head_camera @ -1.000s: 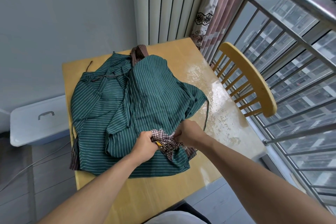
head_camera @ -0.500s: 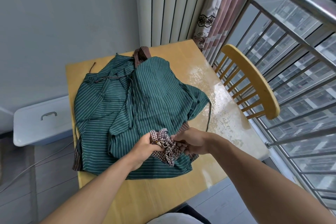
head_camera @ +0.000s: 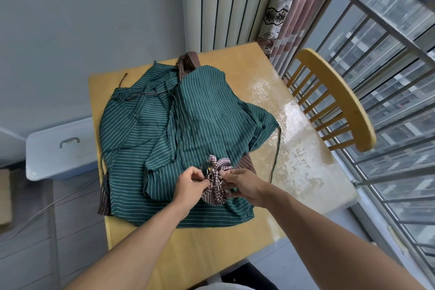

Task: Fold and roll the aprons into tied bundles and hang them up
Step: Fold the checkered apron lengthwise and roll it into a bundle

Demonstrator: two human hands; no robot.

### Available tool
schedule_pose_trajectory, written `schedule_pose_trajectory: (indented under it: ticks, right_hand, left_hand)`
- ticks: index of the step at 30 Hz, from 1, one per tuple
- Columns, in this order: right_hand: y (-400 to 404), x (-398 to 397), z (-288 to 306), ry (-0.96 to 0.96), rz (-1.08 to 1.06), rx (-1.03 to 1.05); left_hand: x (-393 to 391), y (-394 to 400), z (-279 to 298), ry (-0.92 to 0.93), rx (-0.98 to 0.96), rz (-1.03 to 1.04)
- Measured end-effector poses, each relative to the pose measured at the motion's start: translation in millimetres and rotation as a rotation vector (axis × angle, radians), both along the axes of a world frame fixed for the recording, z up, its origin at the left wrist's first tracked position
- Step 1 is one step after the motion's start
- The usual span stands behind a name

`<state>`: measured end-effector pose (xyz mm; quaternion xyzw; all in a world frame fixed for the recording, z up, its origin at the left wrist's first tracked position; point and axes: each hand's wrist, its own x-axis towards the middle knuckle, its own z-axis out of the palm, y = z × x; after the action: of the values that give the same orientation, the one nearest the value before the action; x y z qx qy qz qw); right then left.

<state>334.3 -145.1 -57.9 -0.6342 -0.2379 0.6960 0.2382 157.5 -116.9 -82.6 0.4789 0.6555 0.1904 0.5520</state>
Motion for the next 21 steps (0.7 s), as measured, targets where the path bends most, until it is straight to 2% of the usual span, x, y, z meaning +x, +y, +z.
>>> schedule_pose_trajectory:
  ticks: [4,11,17,21]
  right_hand:
    - [0,-7,-12,0.019,-0.043,0.015]
    - [1,-11,-20,0.057,-0.033,0.046]
    - [-2,-23,-30,0.055,-0.008,0.077]
    - [0,-34,-40,0.000,0.009,0.091]
  left_hand:
    - [-6,-2,-4,-0.161,-0.034,-0.053]
    - [-19,-4,-4,-0.194,0.086,-0.164]
    - [-30,-3,-17,-0.035,0.200,-0.190]
    - [-43,-3,-30,0.143,0.412,-0.293]
